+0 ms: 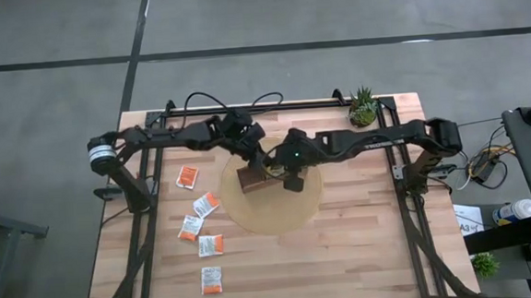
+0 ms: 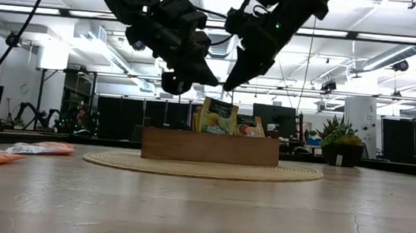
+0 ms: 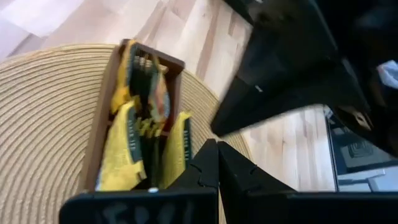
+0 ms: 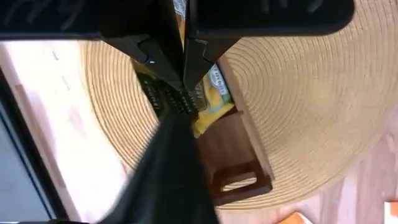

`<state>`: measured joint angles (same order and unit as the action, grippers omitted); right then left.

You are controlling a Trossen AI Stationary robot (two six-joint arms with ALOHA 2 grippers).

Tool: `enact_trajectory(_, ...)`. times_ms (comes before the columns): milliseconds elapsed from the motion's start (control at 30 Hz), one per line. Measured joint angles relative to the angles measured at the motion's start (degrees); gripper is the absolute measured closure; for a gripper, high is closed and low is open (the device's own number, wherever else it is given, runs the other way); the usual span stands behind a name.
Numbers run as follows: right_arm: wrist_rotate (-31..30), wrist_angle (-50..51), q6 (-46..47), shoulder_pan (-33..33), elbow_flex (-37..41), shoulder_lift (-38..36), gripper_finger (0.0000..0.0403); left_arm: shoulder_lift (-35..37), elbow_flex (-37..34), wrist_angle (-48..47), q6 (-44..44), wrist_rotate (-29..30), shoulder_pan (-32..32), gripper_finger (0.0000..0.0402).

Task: Pick & Place Tea
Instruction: Adjust the yellow tea bags in the wooden organizer

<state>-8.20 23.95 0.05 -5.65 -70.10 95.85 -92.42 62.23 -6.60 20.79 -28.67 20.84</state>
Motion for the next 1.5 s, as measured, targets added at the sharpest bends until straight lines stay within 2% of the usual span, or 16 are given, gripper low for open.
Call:
enact_trajectory(167, -2.06, 2.95, 0.14, -0.26, 0.02, -1.5, 0.0394, 0.0, -0.17, 0.08, -4.42, -0.67, -2.1, 0.0402)
enact_trajectory(233, -3.16, 5.11, 0.58, -0.26, 0.05, -1.99, 0.0394, -0.16, -0.28, 0.06, -5.48, 0.78, -2.86, 0.0402)
enact_trajectory(433, -6.95, 8.54, 3.29, -0.26, 0.06, -5.18, 0.0394, -0.28, -0.56, 0.31, -6.05, 15.56, -4.5, 0.0402)
enact_trajectory(633, -10.71, 10.22, 5.09, -0.26, 0.06, -8.66, 0.0394, -0.28, -0.56, 0.58, -6.24, 22.99, -7.46, 0.0402)
enact_trajectory(800, -14.21, 10.2, 6.88, -0.26, 0.06, -10.08, 0.0394, -0.28, -0.56, 0.68, -5.74, 34.16, -12.03, 0.0402)
enact_trajectory(1067, -14.63, 10.04, 7.28, -0.26, 0.77, -10.21, 0.0394, -0.71, -0.61, 3.06, -1.48, 50.59, -17.75, 0.0402)
enact_trajectory(1267, -14.65, 9.96, 7.85, -0.24, 2.15, -10.21, 0.0394, -3.28, -0.65, 3.33, 1.34, 52.52, -18.01, 0.0402)
enact_trajectory(1500, -14.52, 10.09, 9.11, -0.22, 4.05, -10.21, 0.0394, -6.43, -0.67, 3.37, 2.47, 51.97, -18.01, 0.0402)
